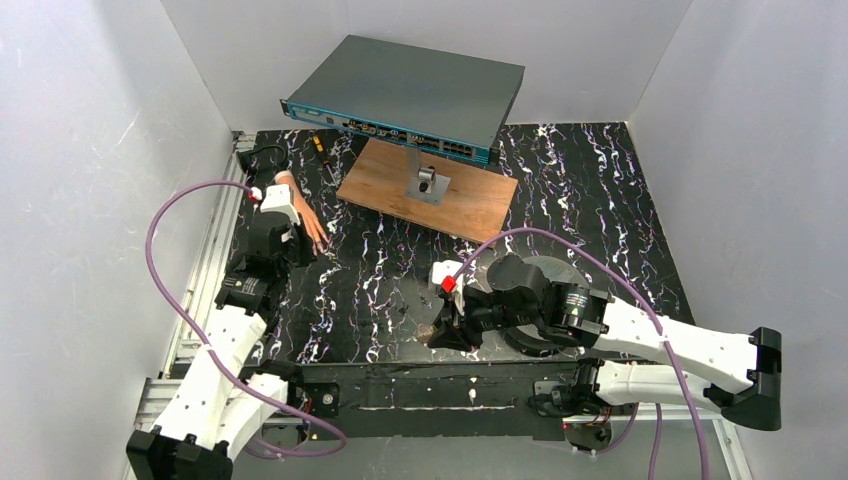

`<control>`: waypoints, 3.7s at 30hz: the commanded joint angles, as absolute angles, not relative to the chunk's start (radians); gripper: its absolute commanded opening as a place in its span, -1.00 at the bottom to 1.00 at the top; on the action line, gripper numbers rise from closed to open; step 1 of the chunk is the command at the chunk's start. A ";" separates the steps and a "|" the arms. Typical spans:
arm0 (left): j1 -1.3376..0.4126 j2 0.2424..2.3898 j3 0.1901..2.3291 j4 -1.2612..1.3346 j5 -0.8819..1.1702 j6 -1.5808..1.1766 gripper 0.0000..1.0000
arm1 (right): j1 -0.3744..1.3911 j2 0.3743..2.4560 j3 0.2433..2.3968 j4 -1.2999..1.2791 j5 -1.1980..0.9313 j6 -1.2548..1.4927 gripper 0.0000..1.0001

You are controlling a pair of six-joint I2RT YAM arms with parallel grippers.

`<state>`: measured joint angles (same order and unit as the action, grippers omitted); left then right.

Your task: Paint the nails

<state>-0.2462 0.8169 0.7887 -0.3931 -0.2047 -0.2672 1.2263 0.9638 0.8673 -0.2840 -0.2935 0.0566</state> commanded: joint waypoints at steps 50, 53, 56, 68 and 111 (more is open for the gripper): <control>0.173 1.439 0.830 0.068 -0.144 -0.508 -1.00 | 1.239 0.981 0.767 -0.108 -0.261 0.145 -0.97; 0.173 1.443 0.834 0.064 -0.143 -0.503 -1.00 | 1.241 0.983 0.768 -0.108 -0.262 0.148 -0.97; 0.173 1.446 0.832 0.079 -0.129 -0.495 -1.00 | 1.242 0.984 0.769 -0.106 -0.262 0.149 -0.97; 0.172 1.483 0.838 0.087 -0.124 -0.477 -1.00 | 1.247 0.984 0.769 -0.106 -0.261 0.157 -0.97; 0.169 1.370 0.766 0.072 -0.183 -0.456 -1.00 | 1.300 0.923 0.780 -0.164 -0.203 0.163 -0.97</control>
